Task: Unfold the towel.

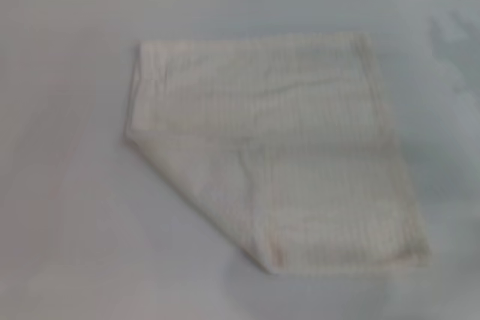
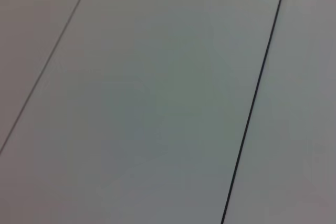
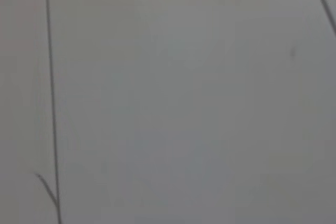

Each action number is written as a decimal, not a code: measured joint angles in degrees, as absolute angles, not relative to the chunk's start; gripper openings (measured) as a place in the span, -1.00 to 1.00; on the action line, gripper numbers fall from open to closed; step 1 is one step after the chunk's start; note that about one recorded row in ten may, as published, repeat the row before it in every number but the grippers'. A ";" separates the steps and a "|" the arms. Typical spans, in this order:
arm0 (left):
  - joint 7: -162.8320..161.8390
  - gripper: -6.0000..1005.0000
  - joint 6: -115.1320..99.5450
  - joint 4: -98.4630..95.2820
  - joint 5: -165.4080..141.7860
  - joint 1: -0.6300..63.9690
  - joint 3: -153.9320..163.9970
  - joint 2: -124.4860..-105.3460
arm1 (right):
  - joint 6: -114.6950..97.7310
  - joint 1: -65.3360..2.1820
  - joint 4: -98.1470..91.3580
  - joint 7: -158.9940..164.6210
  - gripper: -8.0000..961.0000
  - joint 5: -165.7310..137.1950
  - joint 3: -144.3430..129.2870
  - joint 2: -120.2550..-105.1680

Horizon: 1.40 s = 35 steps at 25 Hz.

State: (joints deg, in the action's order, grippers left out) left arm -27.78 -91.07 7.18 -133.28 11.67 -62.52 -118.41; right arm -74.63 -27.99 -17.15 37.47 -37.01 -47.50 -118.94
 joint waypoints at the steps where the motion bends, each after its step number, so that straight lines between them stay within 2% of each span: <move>1: -27.78 -0.01 -91.07 7.18 -133.28 11.67 -62.52 -118.41 | -74.71 -28.09 -16.68 37.05 -0.08 -36.37 -47.46 -118.94; 16: -28.34 -0.01 -90.48 7.10 -133.95 12.11 -61.14 -118.21 | -74.64 -28.74 -15.40 37.18 -0.08 -35.20 -47.73 -119.00; 19: -28.73 -0.01 -90.85 7.15 -133.97 12.15 -60.27 -118.06 | -73.62 -28.74 -16.51 41.03 -0.08 -38.17 -49.45 -118.60; 20: -33.04 -0.01 -94.20 6.33 -135.00 13.75 -53.62 -115.67 | -72.81 -28.71 -17.58 43.14 -0.08 -40.00 -50.17 -118.39; 21: -34.32 -0.01 -94.92 6.05 -136.21 14.49 -51.88 -114.72 | -71.77 -28.69 -19.33 46.17 -0.08 -42.44 -50.99 -118.07; 24: -38.95 -0.01 -96.46 5.41 -140.72 17.27 -46.50 -111.20 | -68.21 -28.24 -27.39 60.55 -0.08 -53.71 -53.26 -116.62; 25: -40.50 -0.01 -96.83 5.21 -142.58 18.60 -44.50 -109.81 | -67.57 -28.17 -30.55 66.77 -0.08 -58.96 -53.75 -115.87; 27: -43.22 -0.01 -97.24 4.36 -145.67 21.31 -41.85 -108.35 | -67.46 -28.46 -37.07 79.76 -0.08 -70.27 -54.47 -114.08; 32: -47.93 -0.01 -98.15 -0.49 -150.82 26.81 -39.88 -108.09 | -70.93 -32.97 -49.56 111.38 -0.08 -100.22 -56.93 -109.27; 35: -48.59 -0.01 -99.02 -2.74 -151.71 28.75 -39.81 -108.92 | -75.42 -37.90 -51.72 122.97 -0.08 -117.14 -57.36 -107.59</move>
